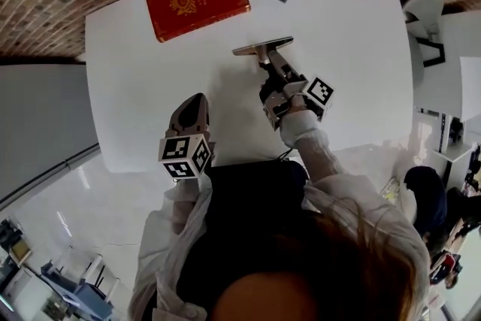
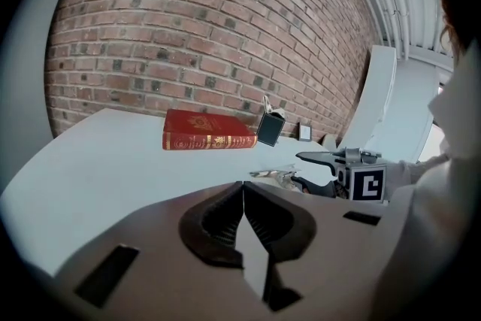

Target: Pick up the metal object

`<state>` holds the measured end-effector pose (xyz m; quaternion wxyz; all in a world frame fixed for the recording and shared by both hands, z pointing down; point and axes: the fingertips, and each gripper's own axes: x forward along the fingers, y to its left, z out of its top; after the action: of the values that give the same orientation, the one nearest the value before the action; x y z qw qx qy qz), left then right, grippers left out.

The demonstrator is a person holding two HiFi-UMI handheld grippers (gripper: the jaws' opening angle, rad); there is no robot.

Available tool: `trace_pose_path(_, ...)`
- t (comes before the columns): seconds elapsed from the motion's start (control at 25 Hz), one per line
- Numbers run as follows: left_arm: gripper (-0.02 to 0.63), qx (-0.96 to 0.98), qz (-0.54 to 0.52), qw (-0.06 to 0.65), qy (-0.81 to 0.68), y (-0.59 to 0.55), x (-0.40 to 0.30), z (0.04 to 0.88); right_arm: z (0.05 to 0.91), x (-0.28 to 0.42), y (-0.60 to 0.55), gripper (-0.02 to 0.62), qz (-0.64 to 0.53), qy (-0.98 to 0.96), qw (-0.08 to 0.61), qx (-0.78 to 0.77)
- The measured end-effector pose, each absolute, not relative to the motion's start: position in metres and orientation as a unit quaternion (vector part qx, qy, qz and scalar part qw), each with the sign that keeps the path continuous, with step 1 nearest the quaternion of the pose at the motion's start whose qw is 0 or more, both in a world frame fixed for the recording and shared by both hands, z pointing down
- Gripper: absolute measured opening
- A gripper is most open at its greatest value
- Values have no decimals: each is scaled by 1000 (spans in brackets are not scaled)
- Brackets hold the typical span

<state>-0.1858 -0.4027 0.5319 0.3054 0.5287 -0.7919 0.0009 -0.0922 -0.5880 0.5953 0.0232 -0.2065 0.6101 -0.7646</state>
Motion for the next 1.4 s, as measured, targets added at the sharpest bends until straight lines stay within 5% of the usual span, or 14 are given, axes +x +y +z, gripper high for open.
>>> trace_pose_path(0.24,17,519,-1,310,-796,-397,-185,535,605,-96,-590,133,-757,614,5,-223)
trace_pose_path(0.32,17,520,-1,309,-796,-398,-185,535,610,-95,-591,26,-759,607,-2,-235)
trace_pose_path(1.4,17,488,-15,278,-828,-376,-190,525,580,-87,-577,14,-729,654,-14,-202)
